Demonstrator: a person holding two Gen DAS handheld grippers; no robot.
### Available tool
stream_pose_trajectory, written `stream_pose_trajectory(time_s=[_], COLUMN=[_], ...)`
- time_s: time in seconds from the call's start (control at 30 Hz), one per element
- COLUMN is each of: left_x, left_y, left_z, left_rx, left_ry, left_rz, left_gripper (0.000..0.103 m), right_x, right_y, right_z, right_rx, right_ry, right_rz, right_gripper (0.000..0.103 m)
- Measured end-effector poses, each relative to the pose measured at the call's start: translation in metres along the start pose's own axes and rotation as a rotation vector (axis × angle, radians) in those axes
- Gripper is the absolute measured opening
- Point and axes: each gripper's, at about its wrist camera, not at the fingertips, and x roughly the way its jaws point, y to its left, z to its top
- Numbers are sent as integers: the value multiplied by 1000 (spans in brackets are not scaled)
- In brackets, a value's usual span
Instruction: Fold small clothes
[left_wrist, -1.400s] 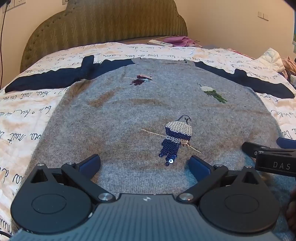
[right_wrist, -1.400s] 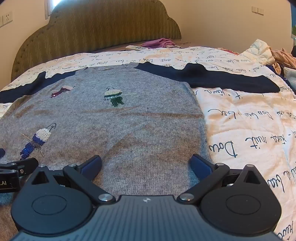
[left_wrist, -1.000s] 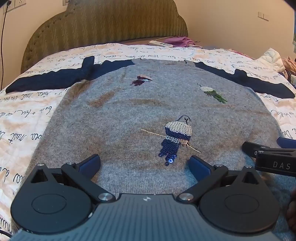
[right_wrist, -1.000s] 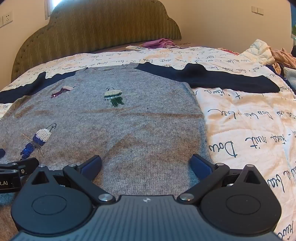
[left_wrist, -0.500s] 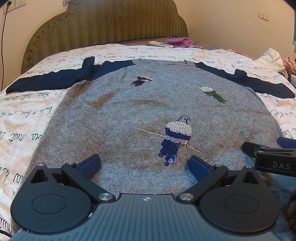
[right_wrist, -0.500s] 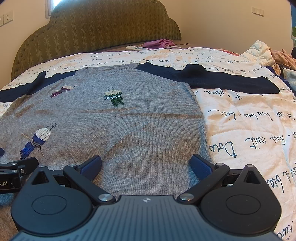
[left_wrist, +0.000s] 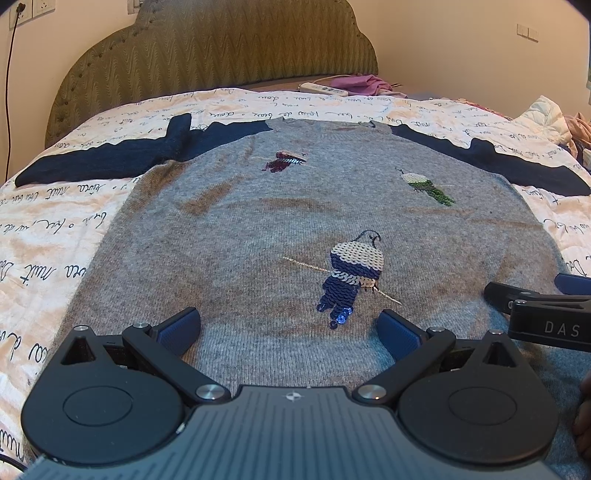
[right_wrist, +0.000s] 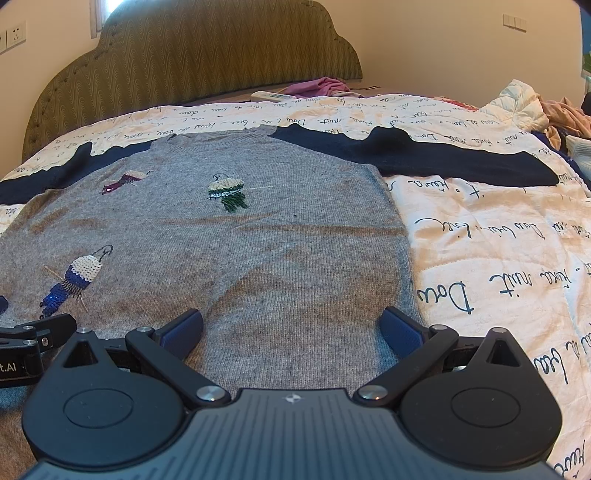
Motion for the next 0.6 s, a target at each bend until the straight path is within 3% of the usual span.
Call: stream_pose_trajectory(time_s=[0.6], left_x=[1], left_y=[0], left_z=[0], left_rx=[3], left_ry=[-1], left_rz=[2], left_gripper=[103], right_x=[0], right_y=[0], right_z=[0], right_rx=[1], right_ry=[-1], right_rz=[1], right_gripper=[103])
